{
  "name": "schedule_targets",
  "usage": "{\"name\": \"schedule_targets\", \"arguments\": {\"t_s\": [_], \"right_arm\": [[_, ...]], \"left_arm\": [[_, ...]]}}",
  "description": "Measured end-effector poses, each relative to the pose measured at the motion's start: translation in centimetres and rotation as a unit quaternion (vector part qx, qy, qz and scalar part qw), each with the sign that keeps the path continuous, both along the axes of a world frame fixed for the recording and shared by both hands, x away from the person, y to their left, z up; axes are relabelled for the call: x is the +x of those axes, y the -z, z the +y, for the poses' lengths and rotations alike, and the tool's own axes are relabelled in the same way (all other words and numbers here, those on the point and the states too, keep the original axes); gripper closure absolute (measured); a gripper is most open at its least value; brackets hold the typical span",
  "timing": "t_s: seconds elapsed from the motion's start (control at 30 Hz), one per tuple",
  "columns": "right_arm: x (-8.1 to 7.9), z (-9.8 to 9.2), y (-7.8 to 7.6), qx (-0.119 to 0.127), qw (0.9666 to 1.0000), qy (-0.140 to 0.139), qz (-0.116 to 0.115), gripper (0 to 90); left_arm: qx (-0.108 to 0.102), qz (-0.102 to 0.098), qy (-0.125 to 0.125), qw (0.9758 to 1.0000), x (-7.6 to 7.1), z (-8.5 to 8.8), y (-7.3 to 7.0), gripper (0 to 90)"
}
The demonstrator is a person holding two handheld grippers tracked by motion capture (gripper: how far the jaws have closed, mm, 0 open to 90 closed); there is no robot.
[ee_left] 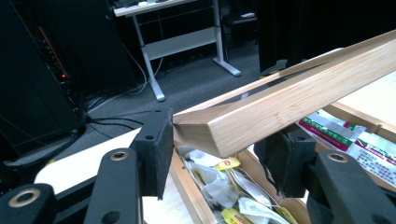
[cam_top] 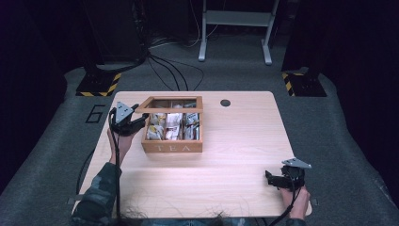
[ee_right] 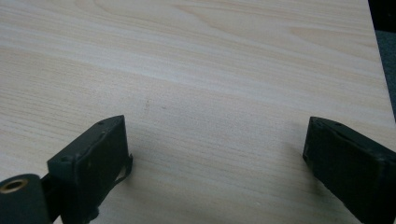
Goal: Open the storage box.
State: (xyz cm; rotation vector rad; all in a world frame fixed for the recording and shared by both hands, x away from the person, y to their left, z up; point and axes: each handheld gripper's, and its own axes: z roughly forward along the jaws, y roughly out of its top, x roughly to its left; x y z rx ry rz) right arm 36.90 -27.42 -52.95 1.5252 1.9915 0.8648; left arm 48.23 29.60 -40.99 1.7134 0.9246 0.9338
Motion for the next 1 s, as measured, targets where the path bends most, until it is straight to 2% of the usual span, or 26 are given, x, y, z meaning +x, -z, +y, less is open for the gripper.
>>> {"name": "schedule_targets", "arguments": {"t_s": [0.2,0.3,0.37,0.47,0.73,1.0], "right_arm": [[0.0,0.0,0.0,0.000,1.0000,0.000,0.000,6.2],[0.0,0.0,0.0,0.000,1.0000,0.000,0.000,6.2],[0.0,0.0,0.0,0.000,1.0000,0.000,0.000,6.2],[0.0,0.0,0.0,0.000,1.0000,0.000,0.000,6.2],[0.0,0.0,0.0,0.001,1.0000,-0.001,0.000,6.2],[0.0,0.0,0.0,0.001,1.0000,-0.001,0.000,6.2]], "left_arm": [[0.001,-0.001,-0.005,1.0000,0.4,0.1,-0.4,53.6],[-0.013,0.005,-0.001,0.9999,0.8,0.6,-0.4,59.2],[-0.018,0.008,0.002,0.9998,0.9,0.8,-0.4,59.2],[-0.005,-0.002,-0.003,1.0000,1.1,0.6,-0.6,60.5],[-0.005,-0.004,-0.004,1.0000,1.6,0.6,-1.1,61.9],[0.003,-0.008,-0.006,0.9999,2.1,0.6,-1.8,63.1]]}}
